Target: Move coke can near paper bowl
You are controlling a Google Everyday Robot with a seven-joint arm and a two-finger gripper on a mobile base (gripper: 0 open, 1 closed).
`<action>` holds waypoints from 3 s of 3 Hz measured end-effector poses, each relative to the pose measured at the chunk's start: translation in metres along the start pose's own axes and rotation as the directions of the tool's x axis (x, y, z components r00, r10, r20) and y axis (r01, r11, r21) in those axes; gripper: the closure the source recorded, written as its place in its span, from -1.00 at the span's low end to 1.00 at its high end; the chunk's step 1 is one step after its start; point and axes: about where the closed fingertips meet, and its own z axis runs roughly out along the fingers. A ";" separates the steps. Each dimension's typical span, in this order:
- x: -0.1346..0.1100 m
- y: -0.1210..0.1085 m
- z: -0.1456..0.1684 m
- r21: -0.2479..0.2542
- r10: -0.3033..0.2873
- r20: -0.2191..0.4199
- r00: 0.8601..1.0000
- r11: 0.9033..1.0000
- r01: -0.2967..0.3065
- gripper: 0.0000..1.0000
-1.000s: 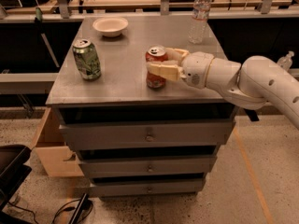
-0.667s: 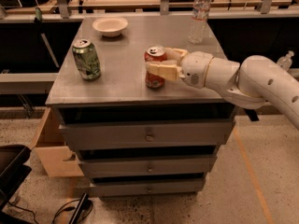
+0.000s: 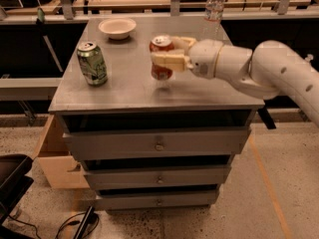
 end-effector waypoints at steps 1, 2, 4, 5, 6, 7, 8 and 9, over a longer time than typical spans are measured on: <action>-0.059 -0.052 0.028 0.061 -0.052 -0.027 0.998 0.997 0.054 1.00; -0.107 -0.104 0.053 0.160 -0.084 -0.050 0.995 0.983 0.091 1.00; -0.097 -0.170 0.151 0.292 0.030 -0.089 0.996 0.956 -0.002 1.00; -0.063 -0.200 0.172 0.381 0.114 -0.092 0.989 0.922 -0.071 1.00; -0.047 -0.221 0.170 0.437 0.152 -0.071 0.986 0.893 -0.106 1.00; -0.037 -0.239 0.167 0.466 0.157 -0.036 0.987 0.877 -0.122 1.00; -0.024 -0.255 0.164 0.471 0.131 -0.008 0.991 0.875 -0.112 1.00; -0.009 -0.263 0.159 0.461 0.073 -0.030 0.997 0.886 -0.051 1.00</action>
Offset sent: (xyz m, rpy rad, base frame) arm 0.2230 0.0628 0.1564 -0.1409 -0.0175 -0.2684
